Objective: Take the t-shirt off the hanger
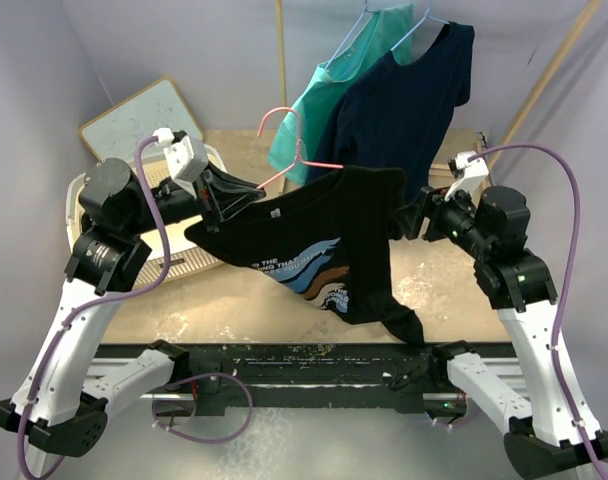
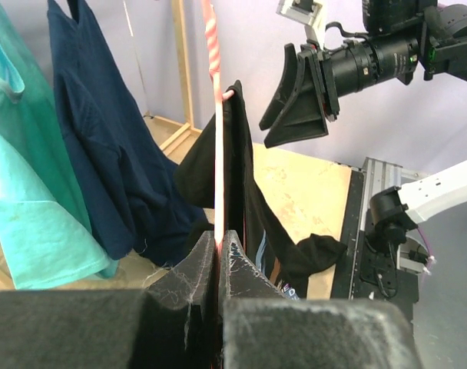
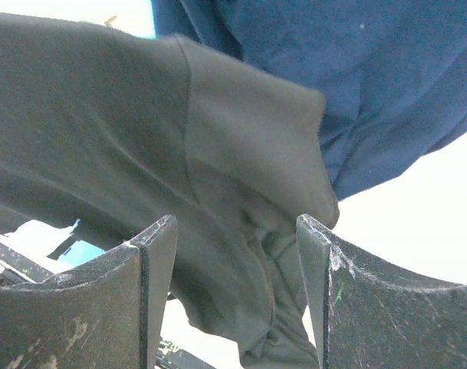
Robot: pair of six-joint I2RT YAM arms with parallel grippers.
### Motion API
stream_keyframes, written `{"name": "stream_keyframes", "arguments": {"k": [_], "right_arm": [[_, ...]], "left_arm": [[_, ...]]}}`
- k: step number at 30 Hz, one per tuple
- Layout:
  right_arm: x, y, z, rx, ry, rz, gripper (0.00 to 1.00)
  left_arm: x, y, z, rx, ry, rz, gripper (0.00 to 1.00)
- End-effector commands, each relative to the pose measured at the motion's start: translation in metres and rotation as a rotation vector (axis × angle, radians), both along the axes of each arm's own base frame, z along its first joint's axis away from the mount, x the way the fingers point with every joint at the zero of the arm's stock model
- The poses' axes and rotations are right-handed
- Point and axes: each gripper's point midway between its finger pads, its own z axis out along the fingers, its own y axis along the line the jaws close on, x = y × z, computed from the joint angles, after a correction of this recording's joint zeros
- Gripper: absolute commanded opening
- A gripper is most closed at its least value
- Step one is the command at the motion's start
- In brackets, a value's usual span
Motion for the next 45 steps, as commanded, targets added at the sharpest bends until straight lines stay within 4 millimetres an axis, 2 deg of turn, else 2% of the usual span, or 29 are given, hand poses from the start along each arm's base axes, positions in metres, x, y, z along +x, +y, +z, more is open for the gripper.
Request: {"name": "stream_keyframes", "arguments": {"k": [1, 5, 9, 12, 13, 14, 15, 16, 17, 20, 25, 26, 31, 37, 42, 45], "right_arm": [[-0.012, 0.017, 0.037, 0.017, -0.166, 0.138, 0.67], [-0.021, 0.026, 0.046, 0.020, -0.216, 0.217, 0.68], [-0.018, 0.036, 0.041, 0.028, -0.204, 0.274, 0.67], [-0.014, 0.041, 0.034, 0.018, -0.181, 0.311, 0.60], [-0.014, 0.042, 0.033, 0.019, -0.181, 0.316, 0.52], [-0.016, 0.043, 0.031, 0.022, -0.174, 0.323, 0.40], [-0.017, 0.043, 0.028, 0.023, -0.158, 0.323, 0.22], [-0.018, 0.042, 0.028, 0.034, -0.147, 0.310, 0.09], [-0.015, 0.038, 0.031, 0.047, -0.146, 0.272, 0.01], [0.000, 0.012, 0.029, 0.024, -0.115, 0.074, 0.00], [0.018, -0.054, 0.017, -0.052, -0.017, -0.339, 0.00], [0.018, -0.071, 0.017, -0.073, -0.015, -0.440, 0.00], [0.021, -0.126, 0.009, -0.161, 0.026, -0.727, 0.00], [0.040, -0.149, -0.021, -0.127, 0.125, -0.795, 0.00], [0.049, -0.148, -0.047, -0.094, 0.180, -0.767, 0.00], [0.049, -0.139, -0.048, -0.068, 0.160, -0.711, 0.00]], "left_arm": [[-0.029, 0.005, 0.029, -0.025, -0.091, -0.060, 0.00], [-0.046, 0.006, 0.033, -0.027, -0.094, -0.110, 0.00], [-0.055, 0.006, 0.036, -0.035, -0.093, -0.135, 0.00], [-0.058, 0.007, 0.040, -0.043, -0.103, -0.135, 0.00], [-0.059, 0.008, 0.042, -0.045, -0.104, -0.135, 0.00], [-0.059, 0.008, 0.042, -0.046, -0.103, -0.131, 0.00], [-0.058, 0.009, 0.043, -0.046, -0.104, -0.118, 0.00], [-0.056, 0.010, 0.043, -0.046, -0.103, -0.100, 0.00], [-0.052, 0.013, 0.043, -0.046, -0.103, -0.069, 0.00], [-0.028, 0.025, 0.038, -0.052, -0.069, 0.091, 0.00], [-0.007, 0.049, 0.029, -0.057, -0.048, 0.300, 0.00], [-0.006, 0.053, 0.028, -0.057, -0.049, 0.321, 0.00], [-0.020, 0.068, 0.031, -0.068, -0.079, 0.372, 0.00], [-0.056, 0.074, 0.046, -0.101, -0.115, 0.326, 0.00], [-0.071, 0.081, 0.054, -0.119, -0.137, 0.331, 0.00], [-0.070, 0.079, 0.057, -0.127, -0.139, 0.320, 0.00]]}}
